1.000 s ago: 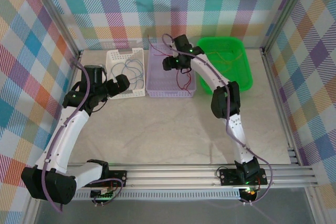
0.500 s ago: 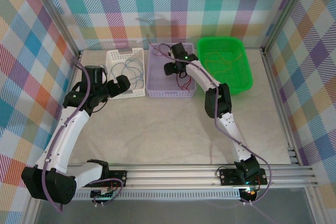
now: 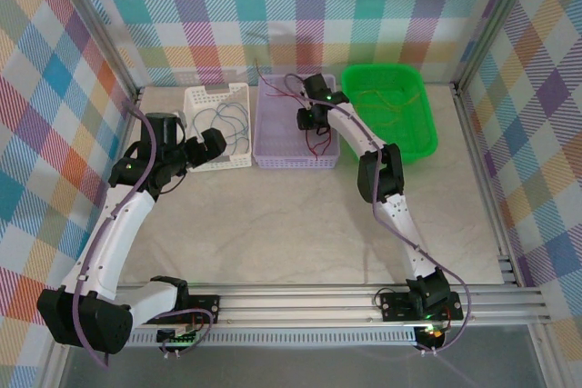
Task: Untangle the cables
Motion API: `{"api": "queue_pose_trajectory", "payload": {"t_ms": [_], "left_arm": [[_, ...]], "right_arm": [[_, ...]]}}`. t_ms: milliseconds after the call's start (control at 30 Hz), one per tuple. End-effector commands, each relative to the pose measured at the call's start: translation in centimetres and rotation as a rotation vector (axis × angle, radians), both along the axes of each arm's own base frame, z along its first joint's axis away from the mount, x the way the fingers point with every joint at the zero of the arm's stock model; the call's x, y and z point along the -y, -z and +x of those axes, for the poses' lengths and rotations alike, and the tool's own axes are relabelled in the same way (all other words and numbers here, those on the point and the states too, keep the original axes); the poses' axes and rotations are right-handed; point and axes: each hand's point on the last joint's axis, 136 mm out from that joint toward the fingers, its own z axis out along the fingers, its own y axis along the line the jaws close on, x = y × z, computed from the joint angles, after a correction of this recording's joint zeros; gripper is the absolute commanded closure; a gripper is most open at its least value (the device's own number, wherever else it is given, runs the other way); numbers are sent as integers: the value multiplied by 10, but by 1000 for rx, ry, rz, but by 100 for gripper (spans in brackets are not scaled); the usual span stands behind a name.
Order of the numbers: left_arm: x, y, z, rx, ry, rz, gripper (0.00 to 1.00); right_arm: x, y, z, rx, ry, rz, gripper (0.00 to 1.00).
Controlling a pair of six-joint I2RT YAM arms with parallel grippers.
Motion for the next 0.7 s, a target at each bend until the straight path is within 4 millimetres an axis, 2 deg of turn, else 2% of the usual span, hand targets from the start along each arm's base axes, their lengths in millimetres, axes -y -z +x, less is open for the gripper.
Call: {"api": "queue_pose_trajectory", "payload": {"t_ms": [0, 200, 267, 400, 667], "left_arm": [[-2, 2, 0, 5, 9, 7, 0], [-3, 3, -1, 1, 4, 18, 0], [-4, 3, -2, 2, 3, 20, 0], [-4, 3, -2, 5, 2, 20, 0], [-4, 2, -3, 8, 2, 20, 0]], "right_arm": [[-2, 9, -12, -64, -10, 10, 71], [1, 15, -21, -101, -10, 3, 91], [4, 16, -26, -119, -6, -4, 100], [6, 5, -36, -149, 7, 2, 100], [13, -37, -56, -135, 39, 50, 100]]}}
